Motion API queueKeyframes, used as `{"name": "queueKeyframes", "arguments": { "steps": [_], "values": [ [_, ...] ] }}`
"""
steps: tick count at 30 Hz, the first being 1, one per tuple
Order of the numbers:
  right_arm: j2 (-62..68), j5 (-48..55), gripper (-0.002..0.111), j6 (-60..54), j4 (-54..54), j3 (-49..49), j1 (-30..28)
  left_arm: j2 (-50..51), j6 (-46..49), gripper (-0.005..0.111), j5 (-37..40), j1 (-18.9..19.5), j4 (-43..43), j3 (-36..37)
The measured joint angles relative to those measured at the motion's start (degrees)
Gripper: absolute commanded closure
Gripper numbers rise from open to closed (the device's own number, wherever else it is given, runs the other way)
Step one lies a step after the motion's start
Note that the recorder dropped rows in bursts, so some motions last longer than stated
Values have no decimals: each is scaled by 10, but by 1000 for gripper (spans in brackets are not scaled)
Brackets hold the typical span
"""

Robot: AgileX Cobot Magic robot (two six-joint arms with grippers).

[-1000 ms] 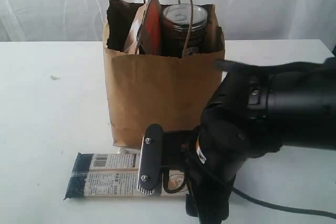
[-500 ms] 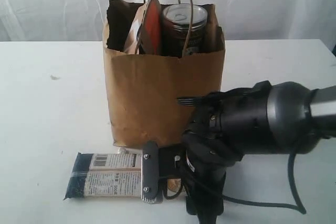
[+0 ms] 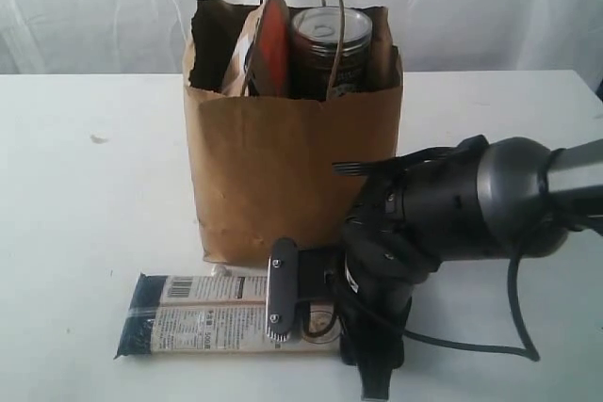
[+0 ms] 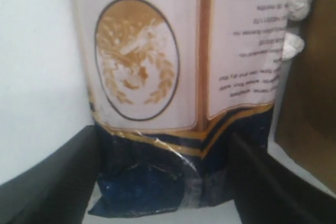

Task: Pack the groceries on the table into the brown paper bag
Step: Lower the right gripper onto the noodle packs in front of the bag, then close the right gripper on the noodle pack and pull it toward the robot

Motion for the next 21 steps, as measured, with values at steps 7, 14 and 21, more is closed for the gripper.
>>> {"name": "queueKeyframes", "arguments": {
  "steps": [7,14,21],
  "values": [
    [7,8,95,-1,33,-3,-2,0,0,107,0,0,0,0],
    [6,31,108,-1,101,-7,-5,0,0,107,0,0,0,0],
    [4,111,108,-30,194,-13,-2,0,0,107,0,0,0,0]
  ]
}}
